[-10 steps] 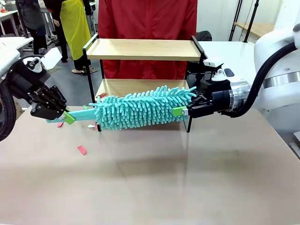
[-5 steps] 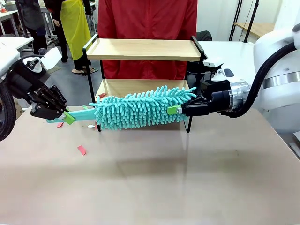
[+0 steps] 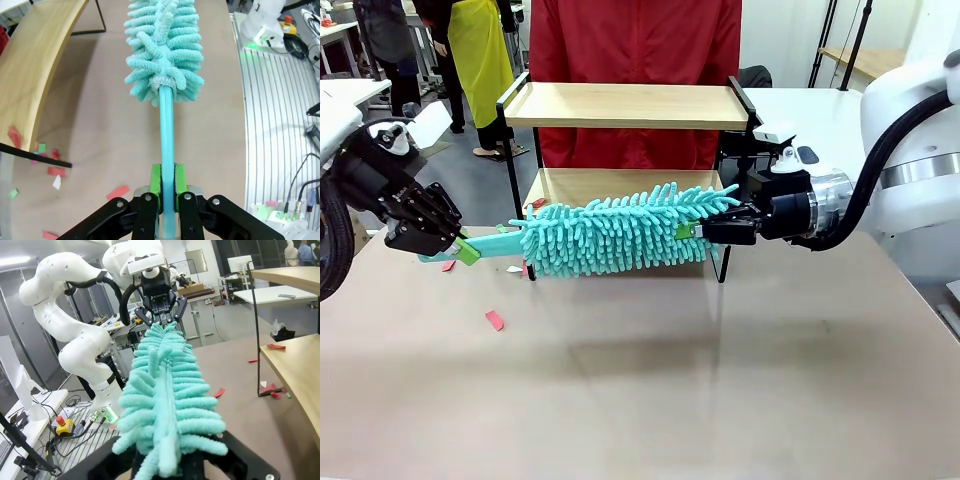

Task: Clean the shelf.
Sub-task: Hand the Duster back to the human.

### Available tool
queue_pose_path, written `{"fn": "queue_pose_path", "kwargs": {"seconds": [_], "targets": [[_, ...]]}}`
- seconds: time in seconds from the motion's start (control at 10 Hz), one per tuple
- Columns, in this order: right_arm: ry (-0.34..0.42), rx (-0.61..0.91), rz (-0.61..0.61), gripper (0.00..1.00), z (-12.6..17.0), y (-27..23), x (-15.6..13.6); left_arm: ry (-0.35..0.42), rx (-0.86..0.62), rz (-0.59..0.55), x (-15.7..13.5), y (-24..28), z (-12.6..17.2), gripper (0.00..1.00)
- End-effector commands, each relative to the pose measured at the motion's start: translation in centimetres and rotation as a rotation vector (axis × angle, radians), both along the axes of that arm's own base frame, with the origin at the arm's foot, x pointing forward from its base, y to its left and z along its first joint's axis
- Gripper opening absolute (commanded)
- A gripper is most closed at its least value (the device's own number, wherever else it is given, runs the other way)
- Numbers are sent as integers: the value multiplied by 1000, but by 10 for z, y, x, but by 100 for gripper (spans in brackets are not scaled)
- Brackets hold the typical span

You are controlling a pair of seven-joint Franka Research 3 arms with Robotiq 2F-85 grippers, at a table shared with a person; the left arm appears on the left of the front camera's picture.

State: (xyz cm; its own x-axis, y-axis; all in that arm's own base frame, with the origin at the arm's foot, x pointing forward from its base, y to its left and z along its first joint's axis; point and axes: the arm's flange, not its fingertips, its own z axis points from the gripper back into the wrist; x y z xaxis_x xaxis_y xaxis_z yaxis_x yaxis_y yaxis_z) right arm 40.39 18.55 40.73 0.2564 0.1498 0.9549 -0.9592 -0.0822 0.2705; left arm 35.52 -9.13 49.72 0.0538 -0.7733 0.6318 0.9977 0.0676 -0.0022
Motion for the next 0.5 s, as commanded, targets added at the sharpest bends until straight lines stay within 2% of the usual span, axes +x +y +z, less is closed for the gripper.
{"fn": "queue_pose_path", "kwargs": {"seconds": [0.0,0.2,0.3,0.4], "targets": [[-28,6,2,0,1,10,3,0,-17,-2,-3,-1,1,13],[-39,7,1,0,1,11,3,0,-17,-2,-3,-1,1,13],[40,36,-38,0,2,11,7,0,-17,-2,-3,-1,1,13],[-6,-1,-1,0,1,0,1,1,0,0,0,0,0,70]]}}
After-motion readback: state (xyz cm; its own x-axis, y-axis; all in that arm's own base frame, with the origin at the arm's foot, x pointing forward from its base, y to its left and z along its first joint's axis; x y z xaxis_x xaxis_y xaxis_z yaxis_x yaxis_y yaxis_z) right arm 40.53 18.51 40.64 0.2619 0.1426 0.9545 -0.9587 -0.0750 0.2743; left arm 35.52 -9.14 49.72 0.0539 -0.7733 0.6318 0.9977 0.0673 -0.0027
